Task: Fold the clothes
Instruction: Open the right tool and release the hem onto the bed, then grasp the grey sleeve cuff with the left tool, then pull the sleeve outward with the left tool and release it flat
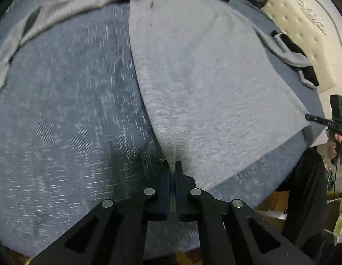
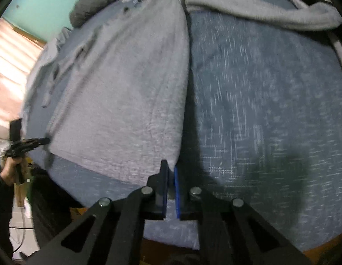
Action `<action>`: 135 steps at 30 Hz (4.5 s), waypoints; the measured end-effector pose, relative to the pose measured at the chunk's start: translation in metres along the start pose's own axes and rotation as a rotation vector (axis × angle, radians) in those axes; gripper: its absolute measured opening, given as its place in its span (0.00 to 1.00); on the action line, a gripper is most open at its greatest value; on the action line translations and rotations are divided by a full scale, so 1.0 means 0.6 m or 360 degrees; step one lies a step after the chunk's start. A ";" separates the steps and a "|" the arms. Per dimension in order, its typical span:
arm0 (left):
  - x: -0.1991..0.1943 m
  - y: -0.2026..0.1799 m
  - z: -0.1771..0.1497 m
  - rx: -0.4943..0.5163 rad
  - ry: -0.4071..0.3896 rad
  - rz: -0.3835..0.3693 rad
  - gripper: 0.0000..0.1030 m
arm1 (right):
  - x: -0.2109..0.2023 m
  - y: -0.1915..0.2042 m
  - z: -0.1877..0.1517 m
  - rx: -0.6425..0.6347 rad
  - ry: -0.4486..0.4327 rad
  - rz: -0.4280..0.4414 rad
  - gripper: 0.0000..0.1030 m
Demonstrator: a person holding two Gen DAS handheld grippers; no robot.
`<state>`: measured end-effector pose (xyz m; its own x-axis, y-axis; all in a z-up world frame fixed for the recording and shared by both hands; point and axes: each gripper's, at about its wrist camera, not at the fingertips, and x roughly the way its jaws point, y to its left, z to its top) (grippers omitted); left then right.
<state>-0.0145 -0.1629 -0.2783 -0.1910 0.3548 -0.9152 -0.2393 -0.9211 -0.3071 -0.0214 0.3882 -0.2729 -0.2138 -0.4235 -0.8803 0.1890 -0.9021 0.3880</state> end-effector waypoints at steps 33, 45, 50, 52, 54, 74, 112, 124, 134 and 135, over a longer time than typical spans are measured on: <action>-0.128 0.243 0.076 -0.0571 -0.0454 0.0238 0.51 | 0.004 0.054 0.113 0.0074 -0.0394 0.0116 0.24; -0.091 0.372 0.170 -0.0731 -0.0509 0.0559 0.55 | 0.104 0.127 0.167 -0.0008 -0.0353 0.0277 0.24; -0.065 0.404 0.181 -0.0719 -0.0488 0.0645 0.55 | 0.123 0.126 0.181 -0.0001 -0.0327 0.0294 0.24; -0.063 0.412 0.183 -0.0730 -0.0511 0.0658 0.55 | 0.129 0.125 0.186 0.0007 -0.0314 0.0301 0.24; -0.062 0.415 0.186 -0.0722 -0.0519 0.0678 0.55 | 0.131 0.124 0.189 0.0002 -0.0309 0.0294 0.24; -0.029 0.433 0.192 -0.0658 -0.0466 0.0735 0.51 | 0.140 0.115 0.192 0.0027 -0.0322 0.0132 0.67; -0.276 0.638 0.259 -0.0873 -0.0688 0.0792 0.03 | 0.160 0.124 0.196 0.0078 -0.0295 -0.0040 0.82; -0.290 0.739 0.249 -0.0973 -0.0590 0.0881 0.03 | 0.187 0.161 0.206 0.0009 -0.0252 -0.0056 0.82; -0.277 0.725 0.223 -0.0937 -0.0561 0.0806 0.26 | 0.186 0.180 0.203 -0.0014 -0.0245 -0.0008 0.82; -0.275 0.722 0.218 -0.0933 -0.0552 0.0815 0.27 | 0.185 0.181 0.202 -0.0012 -0.0249 -0.0002 0.82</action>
<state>-0.2111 -0.5995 -0.2262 -0.4450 -0.1875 -0.8757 0.4694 -0.8816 -0.0498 -0.1407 0.2330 -0.2950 -0.3605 -0.4309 -0.8273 0.1957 -0.9021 0.3846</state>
